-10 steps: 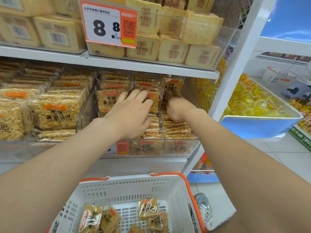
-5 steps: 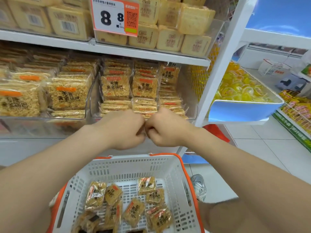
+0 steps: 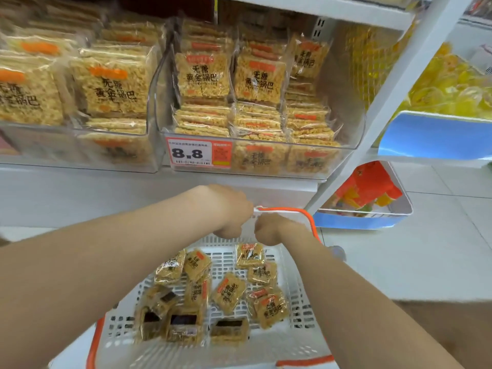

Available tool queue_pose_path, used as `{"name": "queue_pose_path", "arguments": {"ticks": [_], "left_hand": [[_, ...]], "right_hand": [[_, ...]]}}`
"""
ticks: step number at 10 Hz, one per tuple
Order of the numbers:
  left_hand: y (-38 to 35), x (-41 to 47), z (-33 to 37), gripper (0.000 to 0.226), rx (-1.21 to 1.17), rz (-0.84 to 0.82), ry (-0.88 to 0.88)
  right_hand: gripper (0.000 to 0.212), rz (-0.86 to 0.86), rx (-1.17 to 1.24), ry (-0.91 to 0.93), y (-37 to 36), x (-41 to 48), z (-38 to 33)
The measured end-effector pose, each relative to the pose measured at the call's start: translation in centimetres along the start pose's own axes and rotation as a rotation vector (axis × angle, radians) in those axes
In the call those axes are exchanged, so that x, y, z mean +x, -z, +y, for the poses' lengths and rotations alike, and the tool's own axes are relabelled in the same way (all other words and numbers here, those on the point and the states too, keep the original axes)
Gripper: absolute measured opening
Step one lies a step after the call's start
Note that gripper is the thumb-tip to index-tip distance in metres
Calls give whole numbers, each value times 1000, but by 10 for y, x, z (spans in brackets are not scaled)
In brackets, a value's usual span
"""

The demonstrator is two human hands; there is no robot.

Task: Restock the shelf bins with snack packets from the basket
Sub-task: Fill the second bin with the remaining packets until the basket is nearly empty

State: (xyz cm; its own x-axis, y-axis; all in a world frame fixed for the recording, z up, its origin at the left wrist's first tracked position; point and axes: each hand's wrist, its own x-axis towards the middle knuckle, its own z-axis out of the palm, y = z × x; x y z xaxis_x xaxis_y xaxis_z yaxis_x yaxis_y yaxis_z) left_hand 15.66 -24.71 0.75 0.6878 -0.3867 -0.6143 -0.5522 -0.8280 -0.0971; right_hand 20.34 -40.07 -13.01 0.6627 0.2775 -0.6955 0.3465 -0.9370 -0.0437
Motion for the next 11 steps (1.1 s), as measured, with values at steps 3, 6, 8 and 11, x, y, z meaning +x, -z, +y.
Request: {"name": "queue_pose_path", "arguments": {"ticks": [3, 6, 8, 11], "left_hand": [[-28, 26, -5, 2, 11, -111, 35], [-37, 32, -11, 21, -49, -119, 36], [-38, 35, -11, 27, -50, -85, 35], [-46, 35, -19, 27, -55, -102, 48]], "right_hand": [[41, -91, 635, -193, -114, 53, 15], [61, 56, 914, -250, -148, 70, 4], [51, 102, 1184, -274, -141, 55, -1], [24, 350, 1248, -353, -124, 48, -10]]}}
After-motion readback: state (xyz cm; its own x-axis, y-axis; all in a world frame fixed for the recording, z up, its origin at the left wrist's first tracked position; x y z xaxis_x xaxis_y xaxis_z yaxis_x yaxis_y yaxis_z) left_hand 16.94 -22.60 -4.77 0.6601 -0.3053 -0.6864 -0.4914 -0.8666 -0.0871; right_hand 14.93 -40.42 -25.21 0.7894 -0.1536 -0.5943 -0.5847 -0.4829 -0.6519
